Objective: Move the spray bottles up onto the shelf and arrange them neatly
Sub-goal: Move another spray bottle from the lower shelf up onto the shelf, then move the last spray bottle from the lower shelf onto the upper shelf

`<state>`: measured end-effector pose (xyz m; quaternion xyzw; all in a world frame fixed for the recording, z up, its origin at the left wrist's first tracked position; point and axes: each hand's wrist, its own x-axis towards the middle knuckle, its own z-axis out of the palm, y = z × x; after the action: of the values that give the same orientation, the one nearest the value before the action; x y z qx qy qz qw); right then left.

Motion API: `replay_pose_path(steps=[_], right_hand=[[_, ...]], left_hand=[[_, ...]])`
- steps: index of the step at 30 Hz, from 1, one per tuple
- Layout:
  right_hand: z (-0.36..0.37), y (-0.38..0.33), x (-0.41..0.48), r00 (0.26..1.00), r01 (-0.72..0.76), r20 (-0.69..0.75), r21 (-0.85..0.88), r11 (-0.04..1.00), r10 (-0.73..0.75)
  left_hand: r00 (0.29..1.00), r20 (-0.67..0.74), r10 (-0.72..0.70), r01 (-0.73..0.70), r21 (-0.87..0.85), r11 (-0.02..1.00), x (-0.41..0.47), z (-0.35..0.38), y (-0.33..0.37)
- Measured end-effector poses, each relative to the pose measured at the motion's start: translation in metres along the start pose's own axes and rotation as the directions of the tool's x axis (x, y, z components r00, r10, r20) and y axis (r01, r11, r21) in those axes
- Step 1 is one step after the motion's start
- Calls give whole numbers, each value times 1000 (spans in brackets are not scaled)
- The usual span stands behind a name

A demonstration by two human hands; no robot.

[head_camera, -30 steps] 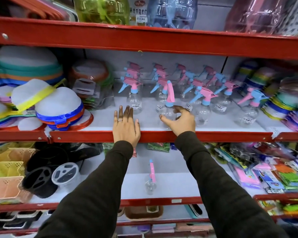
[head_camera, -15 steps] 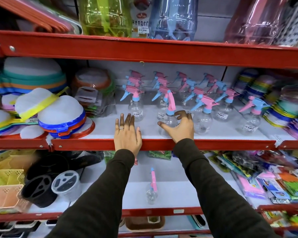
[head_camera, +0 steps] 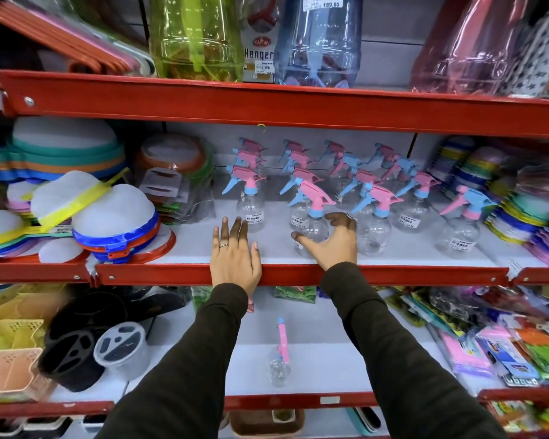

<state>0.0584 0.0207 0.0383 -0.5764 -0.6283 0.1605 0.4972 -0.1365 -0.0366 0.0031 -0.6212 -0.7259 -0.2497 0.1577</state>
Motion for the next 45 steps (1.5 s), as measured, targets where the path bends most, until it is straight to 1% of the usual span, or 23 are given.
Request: replay_pose_path(steps=[7, 16, 18, 20, 24, 27, 29, 32, 34, 36, 38, 40, 42, 43, 45], right_hand=[[3, 8, 4, 996, -38, 79, 59, 998, 33], [-3, 3, -3, 992, -51, 120, 65, 997, 43], [-6, 2, -8, 994, -61, 94, 71, 996, 54], [-9, 1, -15, 998, -53, 34, 95, 994, 50], [-15, -5, -41, 994, 42, -107, 231, 972, -18], [-13, -4, -68, 994, 75, -104, 302, 950, -45], [-7, 4, -89, 997, 69, -61, 321, 945, -52], [6, 24, -120, 999, 3, 35, 294, 956, -14], [15, 43, -140, 990, -87, 127, 248, 965, 56], [26, 64, -159, 965, -184, 219, 180, 966, 142], [35, 84, -174, 917, -281, 319, 92, 955, 239], [46, 102, -187, 831, -371, 429, -42, 928, 353], [56, 114, -197, 751, -408, 512, -137, 902, 418], [62, 118, -200, 734, -415, 531, -143, 899, 423], [74, 121, -205, 730, -427, 533, -135, 894, 429]], left_hand=[[1000, 1, -4, 4, 4, 1000, 0, 0, 1], [1000, 26, -5, 4, 9, 1000, -1, -2, 1], [1000, 29, -2, 3, -10, 1000, -1, -4, 0], [1000, 30, 3, -2, -21, 1000, 0, -5, 1], [999, 19, 37, -36, -67, 997, -5, -9, -1], [997, -18, 79, -80, -96, 992, -12, -13, -7], [997, -41, 62, -65, -91, 994, -14, -17, -16], [999, -40, 17, -19, -57, 998, -18, -21, -34], [999, -40, -2, 0, -39, 999, -19, -22, -46], [999, -38, -24, 24, -20, 1000, -18, -22, -56], [999, -37, -36, 36, 0, 999, -16, -22, -61], [999, -32, -30, 30, 13, 999, -15, -20, -64], [999, -34, -22, 22, 21, 1000, -15, -18, -65], [999, -34, -18, 19, 26, 999, -15, -16, -66], [999, -35, -17, 19, 39, 999, -13, -13, -67]])
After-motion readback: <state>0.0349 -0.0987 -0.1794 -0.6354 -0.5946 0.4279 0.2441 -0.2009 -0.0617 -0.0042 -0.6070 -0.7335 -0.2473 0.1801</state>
